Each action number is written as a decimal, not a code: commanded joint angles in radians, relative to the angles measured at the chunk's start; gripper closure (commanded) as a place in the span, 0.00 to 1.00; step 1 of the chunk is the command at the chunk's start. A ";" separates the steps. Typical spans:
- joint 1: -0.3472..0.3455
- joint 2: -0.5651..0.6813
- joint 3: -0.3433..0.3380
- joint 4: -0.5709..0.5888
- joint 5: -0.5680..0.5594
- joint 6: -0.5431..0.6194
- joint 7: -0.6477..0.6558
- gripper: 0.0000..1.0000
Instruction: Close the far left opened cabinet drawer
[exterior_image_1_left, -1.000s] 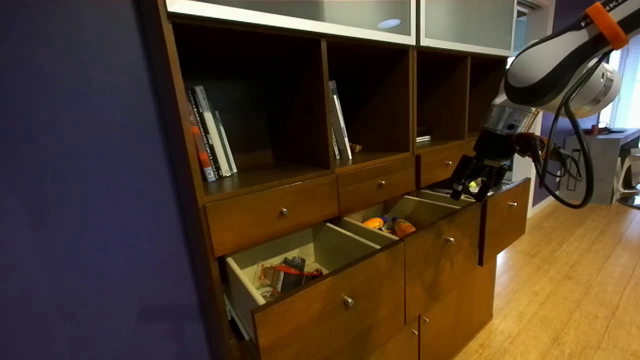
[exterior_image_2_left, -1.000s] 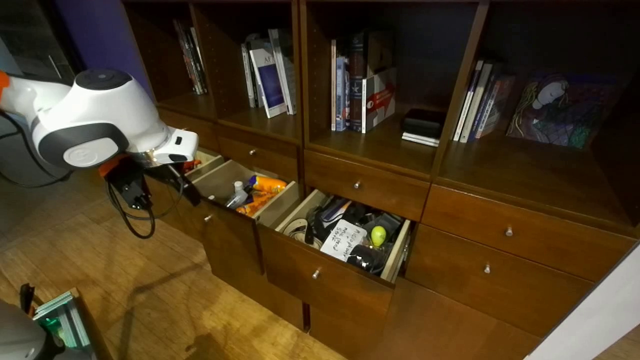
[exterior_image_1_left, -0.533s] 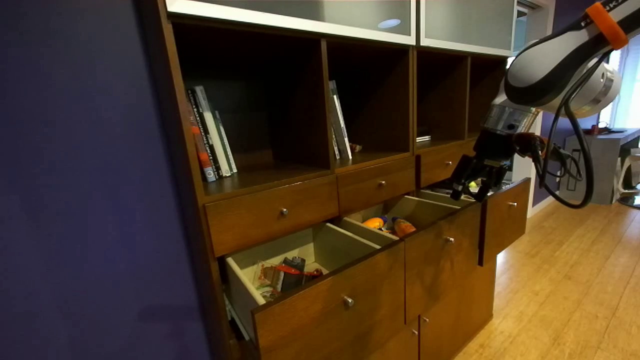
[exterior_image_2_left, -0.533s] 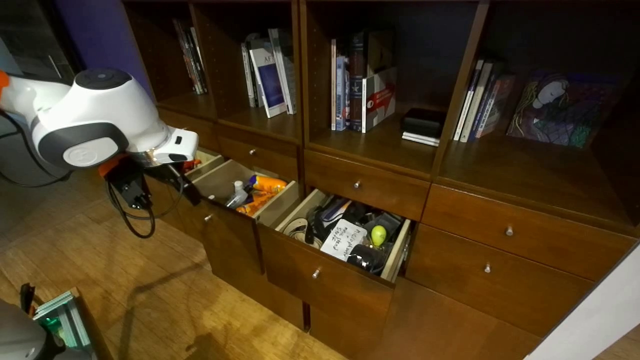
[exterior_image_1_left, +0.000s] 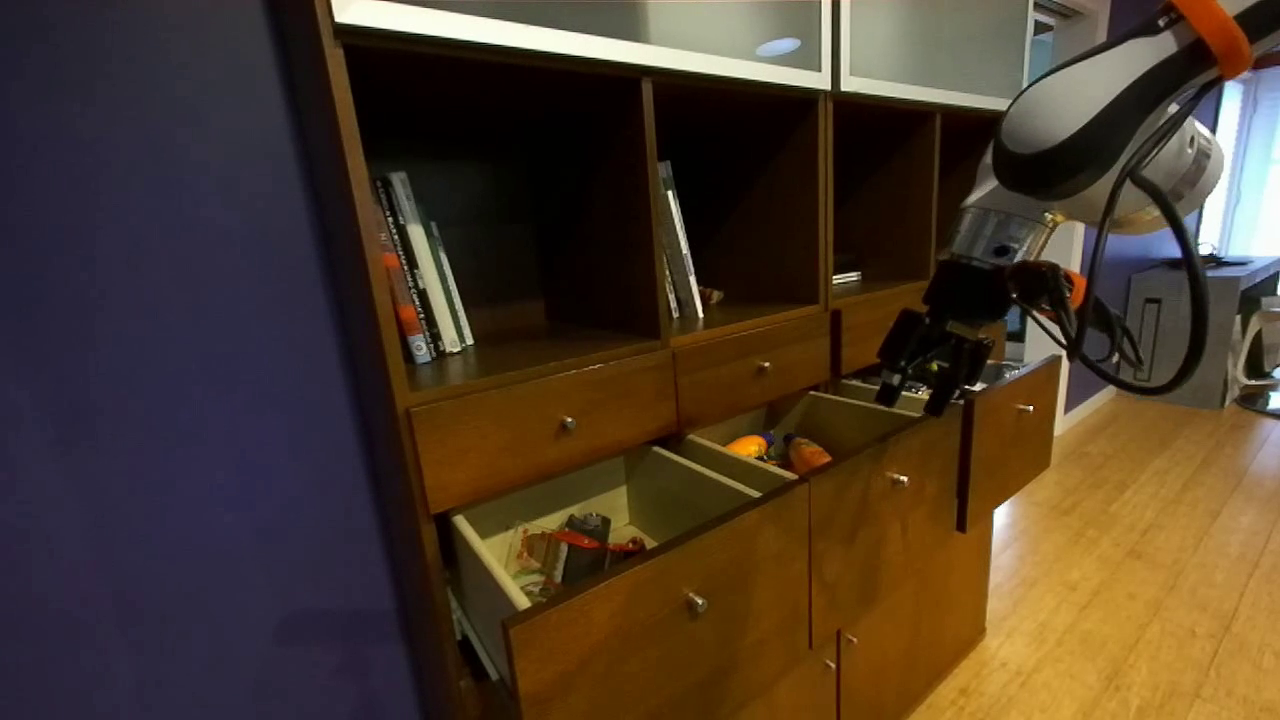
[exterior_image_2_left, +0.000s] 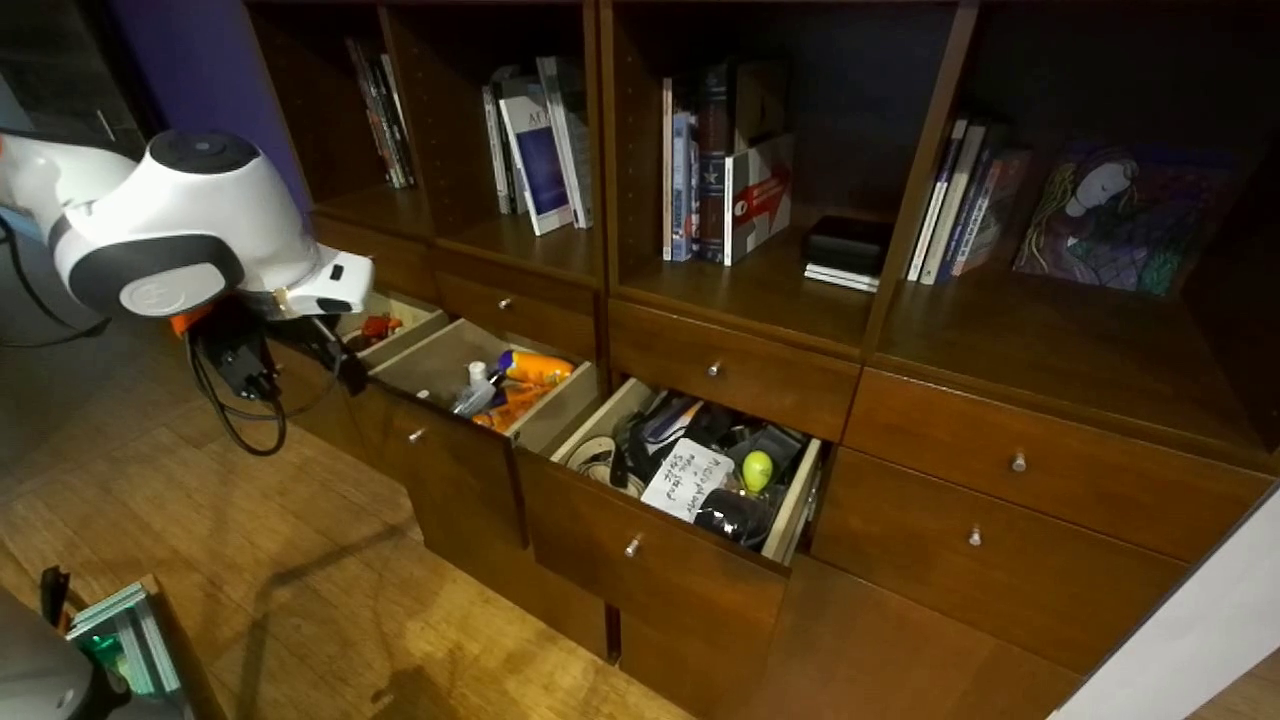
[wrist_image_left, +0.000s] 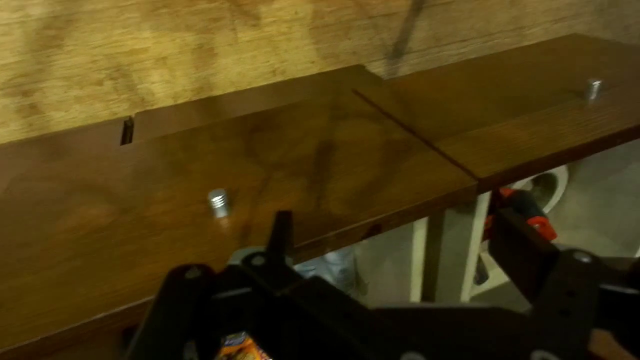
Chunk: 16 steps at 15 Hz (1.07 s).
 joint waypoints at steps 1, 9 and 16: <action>0.077 -0.003 0.082 0.003 0.114 -0.063 0.084 0.00; 0.184 0.122 0.253 0.025 0.264 -0.004 0.160 0.47; 0.170 0.309 0.363 0.076 0.261 0.249 0.219 0.96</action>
